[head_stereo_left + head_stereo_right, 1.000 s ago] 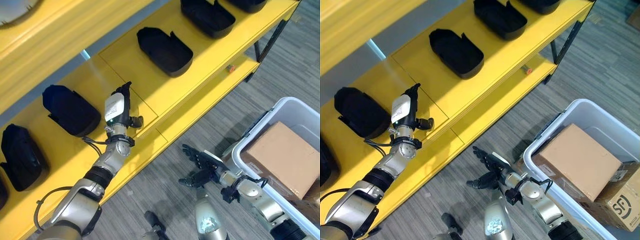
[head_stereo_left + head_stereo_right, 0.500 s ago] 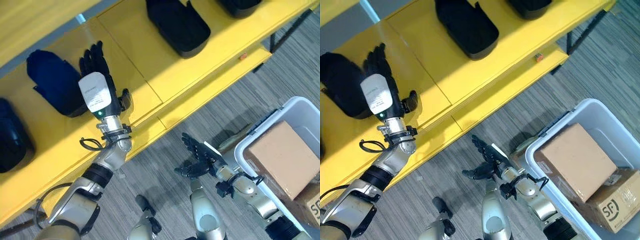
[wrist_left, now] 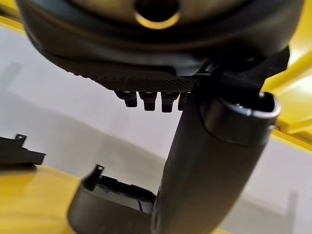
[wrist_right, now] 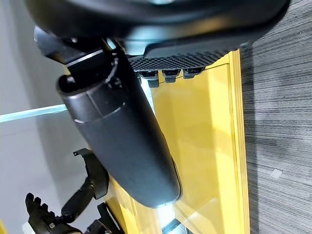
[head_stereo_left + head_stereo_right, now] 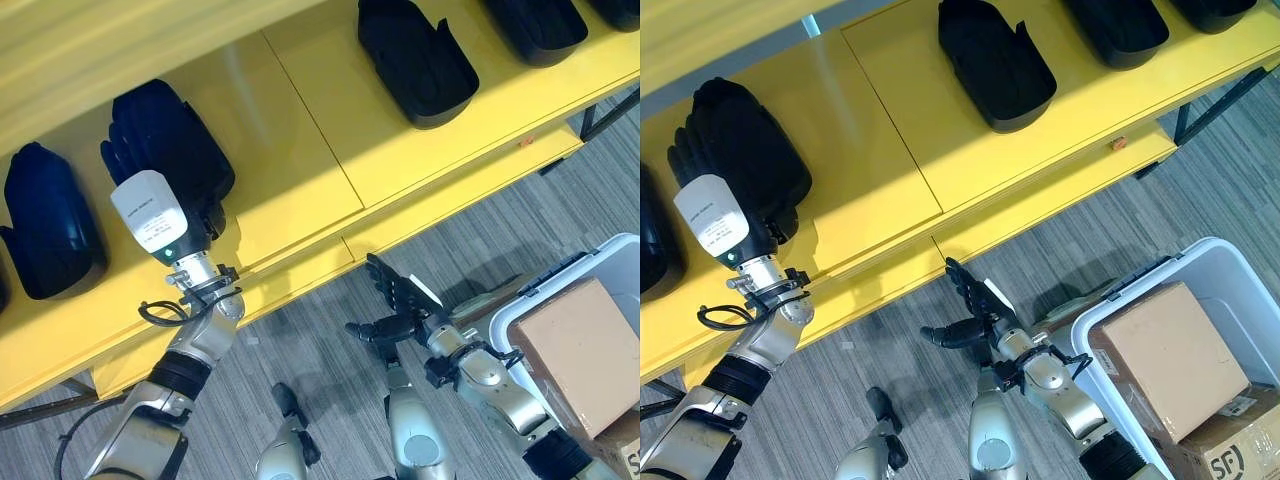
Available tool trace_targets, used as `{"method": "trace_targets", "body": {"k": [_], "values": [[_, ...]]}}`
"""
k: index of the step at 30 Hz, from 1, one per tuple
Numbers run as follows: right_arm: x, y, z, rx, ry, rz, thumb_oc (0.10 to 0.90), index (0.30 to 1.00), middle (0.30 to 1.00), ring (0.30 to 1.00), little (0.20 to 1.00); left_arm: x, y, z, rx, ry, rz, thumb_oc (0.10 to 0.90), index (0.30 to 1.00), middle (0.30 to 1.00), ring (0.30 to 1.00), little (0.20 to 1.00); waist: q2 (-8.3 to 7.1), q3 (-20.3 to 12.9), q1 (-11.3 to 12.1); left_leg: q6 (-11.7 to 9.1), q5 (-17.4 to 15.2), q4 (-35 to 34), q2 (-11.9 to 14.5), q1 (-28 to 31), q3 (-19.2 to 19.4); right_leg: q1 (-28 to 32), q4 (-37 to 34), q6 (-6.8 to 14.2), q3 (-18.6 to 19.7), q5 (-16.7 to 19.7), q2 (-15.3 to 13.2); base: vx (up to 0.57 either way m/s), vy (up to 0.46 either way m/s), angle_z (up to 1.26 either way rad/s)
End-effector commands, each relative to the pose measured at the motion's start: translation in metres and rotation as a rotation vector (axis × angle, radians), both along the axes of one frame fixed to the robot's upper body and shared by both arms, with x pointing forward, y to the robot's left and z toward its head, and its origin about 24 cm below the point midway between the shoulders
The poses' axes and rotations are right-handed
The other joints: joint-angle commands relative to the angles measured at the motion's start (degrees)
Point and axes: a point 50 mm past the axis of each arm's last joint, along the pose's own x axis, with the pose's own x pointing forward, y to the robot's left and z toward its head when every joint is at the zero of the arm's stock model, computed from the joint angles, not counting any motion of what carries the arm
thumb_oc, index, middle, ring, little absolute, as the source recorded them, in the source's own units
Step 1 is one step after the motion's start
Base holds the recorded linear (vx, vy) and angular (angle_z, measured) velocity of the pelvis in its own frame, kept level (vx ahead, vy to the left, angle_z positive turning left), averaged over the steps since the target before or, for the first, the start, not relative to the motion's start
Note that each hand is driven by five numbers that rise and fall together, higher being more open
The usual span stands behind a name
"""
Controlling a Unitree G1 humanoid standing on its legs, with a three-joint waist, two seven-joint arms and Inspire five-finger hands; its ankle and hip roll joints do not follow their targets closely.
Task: Move parts from the plastic box to the shelf.
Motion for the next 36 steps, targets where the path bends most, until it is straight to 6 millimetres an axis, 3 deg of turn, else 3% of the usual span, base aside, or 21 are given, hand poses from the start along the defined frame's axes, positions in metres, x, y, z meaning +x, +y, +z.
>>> {"method": "trace_targets", "body": {"k": [1, 6, 15, 23, 27, 36], "values": [[0.0, 0.02, 0.029, 0.155, -0.153, 0.056, 0.9, 1.0, 1.0, 1.0, 1.0, 0.006, 0.01, 0.045, 0.194, -0.117, -0.021, 0.9, 1.0, 1.0, 1.0, 1.0, -2.67, -4.52, 0.17, 0.02, -3.37, -0.39, 3.02, 2.03, -1.01, 1.97, -0.02, 2.56, 0.51, -5.45, -3.07, 0.0, 0.0, 0.0], [0.002, 0.019, 0.027, 0.14, -0.149, 0.066, 0.9, 1.0, 1.0, 1.0, 1.0, 0.016, -0.004, 0.032, 0.282, 0.049, -0.108, 0.9, 1.0, 1.0, 1.0, 1.0, -2.2, -4.38, -0.52, 0.02, -3.32, -0.39, 3.0, 2.41, -0.5, 2.0, -0.02, 2.72, 0.77, -5.22, -3.22, 0.0, 0.017, -0.01], [0.005, 0.016, 0.027, 0.108, -0.14, 0.094, 0.9, 1.0, 1.0, 1.0, 1.0, 0.026, -0.004, 0.005, 0.351, 0.255, -0.123, 0.9, 1.0, 1.0, 1.0, 1.0, -1.66, -4.47, -2.27, -0.14, -3.17, -0.39, 2.82, 3.26, 0.78, 1.91, -0.02, 2.86, 1.64, -4.83, -3.23, 0.01, 0.038, -0.04], [0.004, 0.016, 0.027, 0.089, -0.139, 0.113, 0.9, 1.0, 1.0, 1.0, 1.0, 0.025, 0.002, -0.025, 0.252, 0.424, -0.082, 0.9, 1.0, 1.0, 1.0, 1.0, -1.21, -4.52, -3.19, -0.26, -3.16, -0.39, 2.54, 3.92, 1.5, 1.92, -0.02, 2.96, 2.22, -4.7, -3.29, 0.01, 0.034, -0.08], [0.005, 0.016, 0.028, 0.087, -0.14, 0.11, 0.9, 1.0, 1.0, 1.0, 1.0, 0.019, 0.01, -0.035, 0.195, 0.407, 0.008, 0.9, 1.0, 1.0, 1.0, 1.0, -1.17, -4.53, -3.12, -0.27, -3.11, -0.39, 2.44, 4.05, 1.48, 1.96, -0.02, 2.88, 2.19, -4.74, -3.29, 0.0, 0.005, -0.01], [0.003, 0.02, 0.028, 0.108, -0.144, 0.093, 0.9, 1.0, 1.0, 1.0, 1.0, 0.011, 0.022, -0.034, 0.013, 0.291, 0.092, 0.9, 1.0, 1.0, 1.0, 1.0, -1.6, -4.49, -2.04, -0.39, -2.92, -0.39, 2.9, 3.59, 0.59, 2.0, -0.02, 2.86, 1.44, -4.83, -3.27, -0.01, -0.024, 0.01]]}}
